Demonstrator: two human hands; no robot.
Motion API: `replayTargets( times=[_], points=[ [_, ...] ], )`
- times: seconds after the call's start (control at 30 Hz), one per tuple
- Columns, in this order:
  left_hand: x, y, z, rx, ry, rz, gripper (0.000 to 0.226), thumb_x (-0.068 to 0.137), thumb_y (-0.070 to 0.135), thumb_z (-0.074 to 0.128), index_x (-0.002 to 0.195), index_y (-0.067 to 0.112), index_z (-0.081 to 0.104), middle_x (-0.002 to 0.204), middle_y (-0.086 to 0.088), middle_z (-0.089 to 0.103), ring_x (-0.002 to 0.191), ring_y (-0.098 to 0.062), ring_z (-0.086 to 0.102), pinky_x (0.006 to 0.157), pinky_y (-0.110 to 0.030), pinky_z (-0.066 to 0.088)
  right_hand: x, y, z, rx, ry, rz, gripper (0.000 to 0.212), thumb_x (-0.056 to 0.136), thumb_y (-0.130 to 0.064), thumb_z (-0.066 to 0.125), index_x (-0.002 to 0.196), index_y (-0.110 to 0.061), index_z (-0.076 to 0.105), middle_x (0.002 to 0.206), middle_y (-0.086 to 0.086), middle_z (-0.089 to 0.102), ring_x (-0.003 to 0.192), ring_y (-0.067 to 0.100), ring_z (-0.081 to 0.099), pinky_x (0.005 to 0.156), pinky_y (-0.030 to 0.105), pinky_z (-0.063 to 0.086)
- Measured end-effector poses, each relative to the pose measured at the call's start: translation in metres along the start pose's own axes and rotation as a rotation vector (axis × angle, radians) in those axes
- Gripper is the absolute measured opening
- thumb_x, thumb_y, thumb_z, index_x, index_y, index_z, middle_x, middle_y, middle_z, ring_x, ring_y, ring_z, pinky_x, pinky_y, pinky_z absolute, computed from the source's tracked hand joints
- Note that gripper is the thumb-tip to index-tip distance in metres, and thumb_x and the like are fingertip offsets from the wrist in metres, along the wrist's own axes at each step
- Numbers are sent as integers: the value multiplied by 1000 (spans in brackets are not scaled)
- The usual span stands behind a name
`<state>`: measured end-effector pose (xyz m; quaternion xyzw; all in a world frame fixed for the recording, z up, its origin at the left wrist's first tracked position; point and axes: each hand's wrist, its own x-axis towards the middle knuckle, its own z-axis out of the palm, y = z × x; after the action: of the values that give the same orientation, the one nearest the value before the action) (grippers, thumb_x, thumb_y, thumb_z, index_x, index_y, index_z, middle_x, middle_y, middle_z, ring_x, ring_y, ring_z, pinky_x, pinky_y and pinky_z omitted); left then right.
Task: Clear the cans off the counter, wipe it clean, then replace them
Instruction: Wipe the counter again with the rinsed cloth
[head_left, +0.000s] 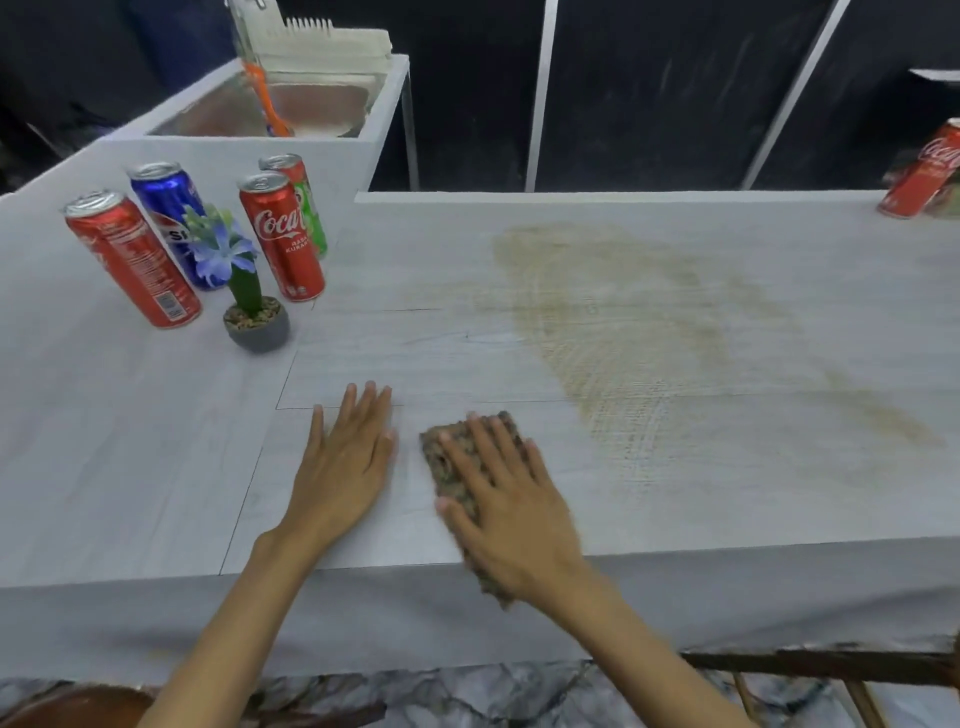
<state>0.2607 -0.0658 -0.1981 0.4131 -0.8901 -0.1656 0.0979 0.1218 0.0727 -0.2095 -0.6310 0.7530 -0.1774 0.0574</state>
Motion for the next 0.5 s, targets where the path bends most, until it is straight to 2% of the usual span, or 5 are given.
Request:
replayTargets(
  times=[0.07, 0.13, 0.23, 0.4, 0.5],
  points=[
    [-3, 1, 3, 29, 4, 37, 53, 98, 39, 12, 145, 25, -7, 155, 10, -9, 136, 2, -20, 109, -24, -23, -4, 39, -20, -70, 1, 133, 56, 90, -61, 9, 135, -47, -20, 153, -14, -20, 140, 5, -24, 113, 30, -19],
    [-2, 2, 3, 25, -6, 60, 54, 98, 38, 12, 146, 22, -8, 155, 9, -10, 136, 1, -20, 109, -25, -22, 13, 68, -40, -108, -54, 345, 58, 94, -55, 16, 143, -40, -11, 156, -7, -15, 143, 11, -17, 117, 37, -10],
    [-1, 1, 3, 12, -11, 75, 54, 99, 36, 13, 146, 21, -8, 156, 7, -10, 136, 1, -20, 111, -27, -21, 58, 54, -40, -106, -54, 497, 60, 97, -48, 17, 148, -27, -6, 157, 3, -13, 144, 21, -15, 118, 43, -8],
    [2, -2, -6, -41, -11, 66, 52, 99, 33, 14, 147, 20, -4, 157, 7, -5, 140, -2, -15, 111, -28, -21, 48, -38, 11, -40, -7, 183, 59, 96, -50, 19, 147, -32, -3, 157, -4, -12, 143, 12, -18, 117, 38, -13],
    [1, 3, -9, -43, -22, 112, 53, 99, 35, 13, 146, 21, -8, 156, 8, -6, 140, -1, -16, 110, -27, -22, 1, -11, -1, -74, 5, 119, 58, 94, -55, 17, 144, -40, -10, 155, -12, -14, 141, 5, -19, 115, 34, -13]
  ],
)
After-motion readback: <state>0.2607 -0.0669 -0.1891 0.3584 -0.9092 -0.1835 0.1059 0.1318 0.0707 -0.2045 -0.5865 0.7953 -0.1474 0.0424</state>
